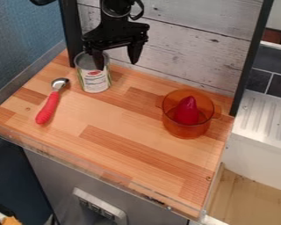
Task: Remove the pink corn from the tin and put it on the right side of the table
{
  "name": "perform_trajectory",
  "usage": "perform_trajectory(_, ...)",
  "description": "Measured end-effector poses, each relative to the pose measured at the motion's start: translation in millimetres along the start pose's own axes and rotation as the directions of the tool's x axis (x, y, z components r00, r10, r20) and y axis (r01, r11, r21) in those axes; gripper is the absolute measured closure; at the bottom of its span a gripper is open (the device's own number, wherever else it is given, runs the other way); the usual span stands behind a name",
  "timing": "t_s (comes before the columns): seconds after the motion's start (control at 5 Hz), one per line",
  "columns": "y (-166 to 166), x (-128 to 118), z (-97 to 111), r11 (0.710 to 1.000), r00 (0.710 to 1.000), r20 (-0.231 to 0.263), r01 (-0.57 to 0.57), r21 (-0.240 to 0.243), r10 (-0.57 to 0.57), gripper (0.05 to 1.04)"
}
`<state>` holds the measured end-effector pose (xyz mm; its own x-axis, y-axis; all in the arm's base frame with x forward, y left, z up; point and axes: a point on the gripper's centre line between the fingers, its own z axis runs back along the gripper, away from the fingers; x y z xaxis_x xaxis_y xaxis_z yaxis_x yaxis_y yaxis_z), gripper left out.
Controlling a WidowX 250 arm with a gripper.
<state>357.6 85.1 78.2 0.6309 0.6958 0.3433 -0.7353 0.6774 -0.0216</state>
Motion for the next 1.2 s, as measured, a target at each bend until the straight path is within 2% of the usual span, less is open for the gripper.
perform_trajectory(0.2,1.1,-6.1,-10.8,1.000,1.000,-0.029,0.009,0.021,-0.008,0.083)
perform_trajectory(0.4,-15.9,-21.4,-7.5,0.996,0.995,-0.046,0.086,0.009,-0.086,0.083)
perform_trajectory(0.8,-59.5,-58.3,4.7,0.964,0.963,-0.046,0.261,-0.057,-0.264,0.083)
perform_trajectory(1.0,-72.2,-85.9,6.4,0.936,0.936,-0.065,0.341,-0.084,-0.346,0.084)
perform_trajectory(1.2,-76.4,-94.4,7.1,0.924,0.923,-0.072,0.370,-0.094,-0.377,0.083)
